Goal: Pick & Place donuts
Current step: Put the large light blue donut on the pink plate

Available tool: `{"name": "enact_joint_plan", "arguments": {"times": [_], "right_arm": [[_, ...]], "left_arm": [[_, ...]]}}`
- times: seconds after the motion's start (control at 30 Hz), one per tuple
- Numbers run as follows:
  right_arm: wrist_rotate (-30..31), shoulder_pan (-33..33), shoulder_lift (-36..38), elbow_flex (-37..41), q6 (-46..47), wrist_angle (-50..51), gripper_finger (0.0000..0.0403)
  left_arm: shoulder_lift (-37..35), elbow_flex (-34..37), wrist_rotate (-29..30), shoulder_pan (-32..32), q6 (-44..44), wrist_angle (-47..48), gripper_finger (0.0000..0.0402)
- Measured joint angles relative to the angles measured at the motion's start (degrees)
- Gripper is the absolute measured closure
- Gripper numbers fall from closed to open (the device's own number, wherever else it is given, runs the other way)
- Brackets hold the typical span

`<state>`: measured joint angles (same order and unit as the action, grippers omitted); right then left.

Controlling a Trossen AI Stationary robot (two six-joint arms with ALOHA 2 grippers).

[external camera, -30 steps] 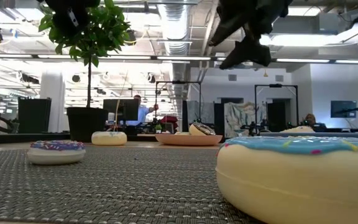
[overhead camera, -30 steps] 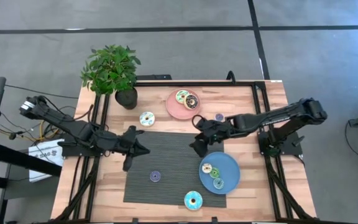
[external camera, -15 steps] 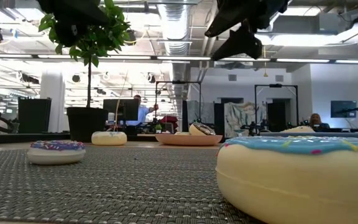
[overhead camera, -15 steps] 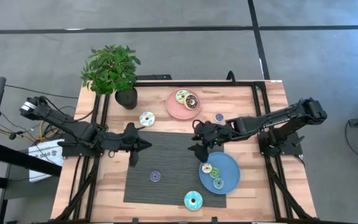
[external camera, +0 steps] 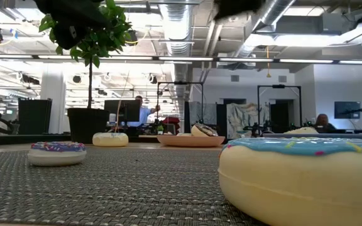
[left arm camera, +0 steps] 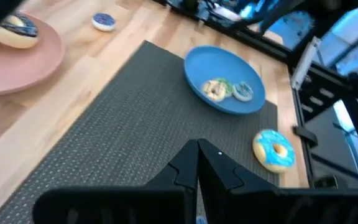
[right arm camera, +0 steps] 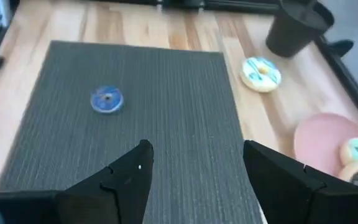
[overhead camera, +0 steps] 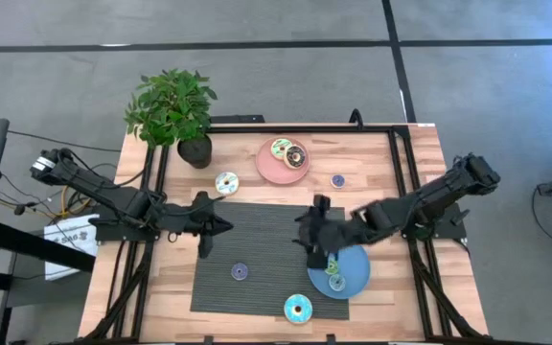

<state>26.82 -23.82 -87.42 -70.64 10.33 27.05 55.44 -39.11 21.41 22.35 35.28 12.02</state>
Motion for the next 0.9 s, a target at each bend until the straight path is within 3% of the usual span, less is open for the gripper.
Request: {"name": "enact_joint_plan", "arguments": {"times": [0.23,0.47,0.53,0.6,0.9], "right_arm": [[0.58,-5.47,-15.14,-22.11,18.08,21.32,0.0163],[-12.03,-8.63,-31.35,-42.33,32.41,43.73,0.0163],[-16.49,-9.15,-34.08,-44.22,36.27,48.68,0.0163],[-18.42,-9.93,-36.15,-44.62,38.86,47.51,0.0163],[-20.21,-13.21,-41.44,-44.52,37.98,40.55,0.0163]], "left_arm": [[-0.38,0.00,-6.10,0.24,-2.51,3.58,0.0401],[-0.72,0.00,-7.14,3.60,-7.46,5.04,0.0401],[-0.74,0.00,-7.22,4.36,-7.62,4.54,0.0401],[-0.72,0.00,-7.25,4.94,-7.64,4.80,0.0401],[-0.72,0.00,-7.23,7.52,-5.36,4.97,0.0401]]}}
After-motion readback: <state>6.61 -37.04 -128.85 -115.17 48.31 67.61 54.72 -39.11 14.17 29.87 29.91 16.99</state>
